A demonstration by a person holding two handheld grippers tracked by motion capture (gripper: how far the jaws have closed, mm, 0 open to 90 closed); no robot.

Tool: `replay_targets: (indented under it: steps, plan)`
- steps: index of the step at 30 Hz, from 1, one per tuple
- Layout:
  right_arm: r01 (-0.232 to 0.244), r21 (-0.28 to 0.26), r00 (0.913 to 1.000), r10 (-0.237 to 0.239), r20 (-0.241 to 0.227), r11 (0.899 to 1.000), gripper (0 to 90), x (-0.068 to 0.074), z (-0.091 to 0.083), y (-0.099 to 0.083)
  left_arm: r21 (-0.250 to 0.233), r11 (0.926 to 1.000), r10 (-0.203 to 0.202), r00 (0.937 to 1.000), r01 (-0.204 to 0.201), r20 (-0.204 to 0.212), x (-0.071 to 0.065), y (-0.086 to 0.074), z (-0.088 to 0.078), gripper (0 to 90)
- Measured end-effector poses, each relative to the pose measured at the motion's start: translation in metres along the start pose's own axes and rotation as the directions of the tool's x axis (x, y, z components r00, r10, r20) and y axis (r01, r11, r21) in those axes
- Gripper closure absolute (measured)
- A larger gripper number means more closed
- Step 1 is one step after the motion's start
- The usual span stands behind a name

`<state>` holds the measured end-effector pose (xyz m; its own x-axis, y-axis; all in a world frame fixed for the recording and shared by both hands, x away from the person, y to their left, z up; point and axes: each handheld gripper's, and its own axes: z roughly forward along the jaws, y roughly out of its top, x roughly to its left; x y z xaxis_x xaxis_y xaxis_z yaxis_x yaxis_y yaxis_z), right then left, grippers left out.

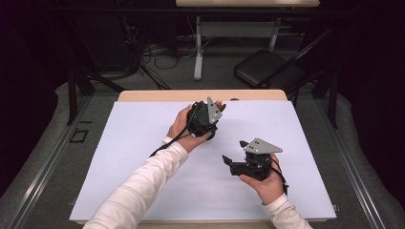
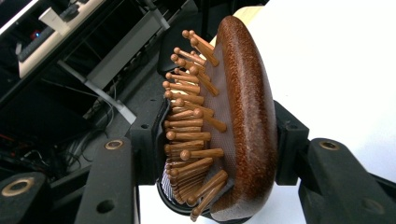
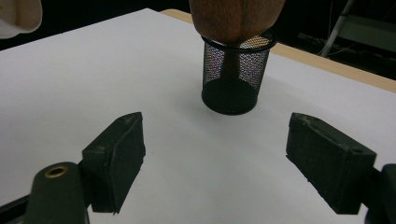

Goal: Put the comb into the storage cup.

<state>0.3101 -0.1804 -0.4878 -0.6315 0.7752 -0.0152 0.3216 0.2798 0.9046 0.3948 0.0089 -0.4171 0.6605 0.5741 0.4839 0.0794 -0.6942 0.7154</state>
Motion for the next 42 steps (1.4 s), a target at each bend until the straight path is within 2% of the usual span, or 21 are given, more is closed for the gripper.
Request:
replay_targets:
  steps: [3, 6, 12, 23, 26, 36, 42]
  plan:
    - [-0.006, -0.001, 1.0000, 0.006, -0.001, 1.000, 19.0, -0.0002, 0.0002, 0.0001, 0.009, 0.9993, 0.037, 0.9992, -0.037, -0.018, -0.0048, -0.0009, 0.0014, 48.4]
    - [-0.008, -0.003, 1.0000, 0.008, -0.002, 1.000, 19.1, -0.0003, 0.0008, 0.0002, 0.000, 0.9997, 0.026, 0.9995, -0.026, -0.019, -0.0043, -0.0026, 0.0018, 48.3]
    - [-0.005, -0.004, 1.0000, 0.005, -0.002, 1.000, 19.1, -0.0006, 0.0013, 0.0002, -0.012, 0.9992, 0.039, 0.9989, -0.039, -0.026, -0.0061, -0.0032, 0.0028, 47.6]
    - [-0.006, -0.005, 1.0000, 0.006, -0.004, 1.000, 19.3, -0.0007, 0.0018, 0.0006, -0.019, 0.9992, 0.035, 0.9994, -0.035, -0.001, -0.0072, -0.0047, 0.0049, 44.8]
    - [-0.004, -0.004, 1.0000, 0.004, -0.003, 1.000, 19.3, -0.0007, 0.0021, 0.0007, -0.019, 0.9981, 0.058, 0.9983, -0.058, -0.001, -0.0097, -0.0045, 0.0050, 43.2]
    - [-0.001, -0.002, 1.0000, 0.001, -0.003, 1.000, 19.3, -0.0007, 0.0026, 0.0005, -0.023, 0.9973, 0.070, 0.9975, -0.070, -0.011, -0.0108, -0.0033, 0.0030, 42.6]
    - [-0.001, -0.002, 1.0000, 0.001, -0.004, 1.000, 19.3, -0.0008, 0.0034, 0.0004, -0.063, 0.9967, 0.051, 0.9987, -0.051, 0.004, -0.0094, -0.0021, -0.0017, 39.4]
